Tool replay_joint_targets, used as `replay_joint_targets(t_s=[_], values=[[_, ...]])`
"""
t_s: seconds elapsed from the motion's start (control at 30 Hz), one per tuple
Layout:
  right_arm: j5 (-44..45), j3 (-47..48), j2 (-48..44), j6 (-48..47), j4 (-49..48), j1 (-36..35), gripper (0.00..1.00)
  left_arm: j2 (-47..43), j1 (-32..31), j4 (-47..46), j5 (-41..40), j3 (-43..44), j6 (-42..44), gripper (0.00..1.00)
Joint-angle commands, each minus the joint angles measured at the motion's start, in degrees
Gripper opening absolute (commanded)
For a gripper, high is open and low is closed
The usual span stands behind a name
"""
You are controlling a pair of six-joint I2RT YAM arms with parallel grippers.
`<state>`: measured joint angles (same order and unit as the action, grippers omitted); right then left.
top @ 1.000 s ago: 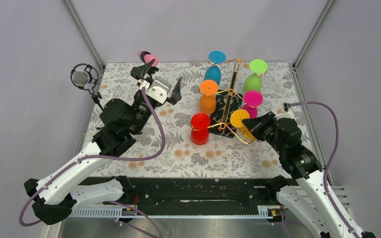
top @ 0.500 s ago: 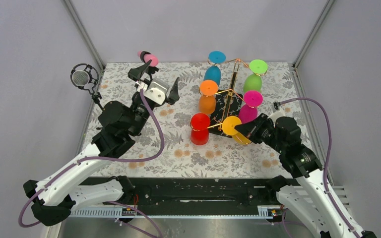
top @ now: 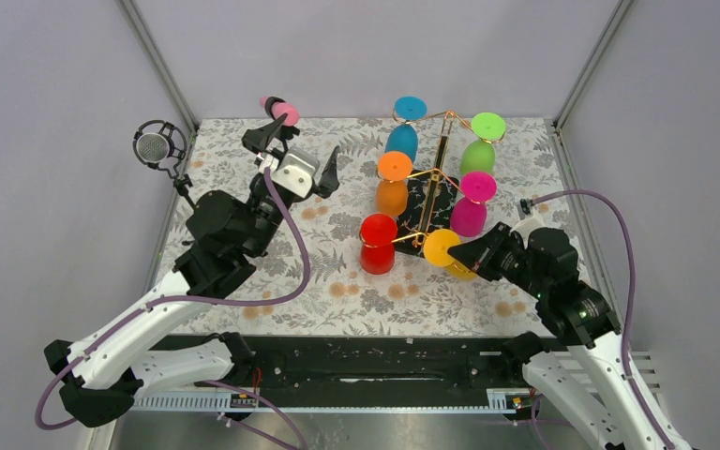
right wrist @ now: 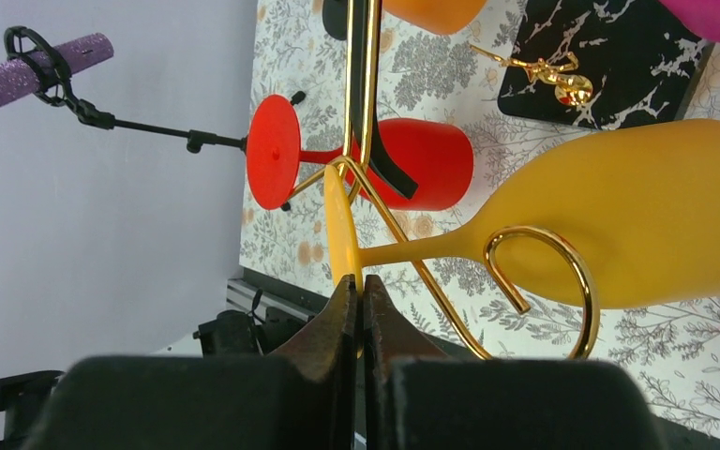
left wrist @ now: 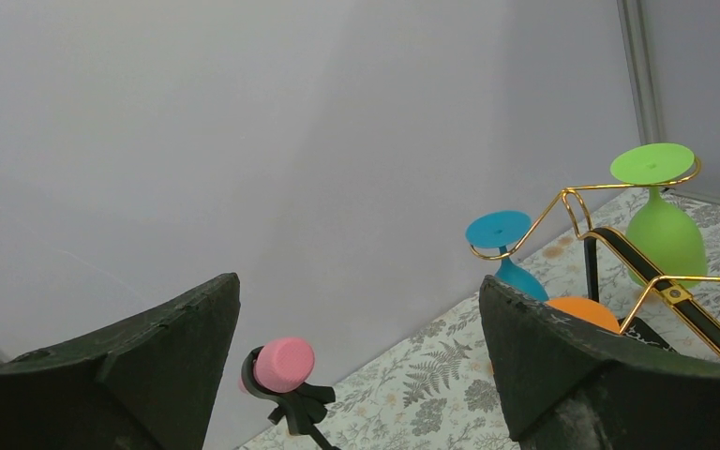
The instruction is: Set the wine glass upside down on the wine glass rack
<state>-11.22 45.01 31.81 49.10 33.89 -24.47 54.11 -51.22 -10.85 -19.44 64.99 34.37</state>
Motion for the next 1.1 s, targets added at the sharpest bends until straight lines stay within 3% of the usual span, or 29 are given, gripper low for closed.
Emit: replay_joint_targets(t_s=[0.0, 0.53, 1.07], values=[[-2.0, 3.6, -0.3, -2.2, 2.6, 0.2, 0.0, 0.1, 0.2, -3.3, 0.2, 0.2, -1.3, 0.99], [1.5, 3.0, -6.2, -0.1, 7.9, 0.2, 0.0, 1.7, 0.2, -3.5, 1.9, 1.0, -3.2, 0.99], [14.5, 3.9, -11.4, 2.0, 11.6, 0.2, 0.0, 2.5, 0.2, -3.6, 2.8, 1.3, -3.8, 0.99]])
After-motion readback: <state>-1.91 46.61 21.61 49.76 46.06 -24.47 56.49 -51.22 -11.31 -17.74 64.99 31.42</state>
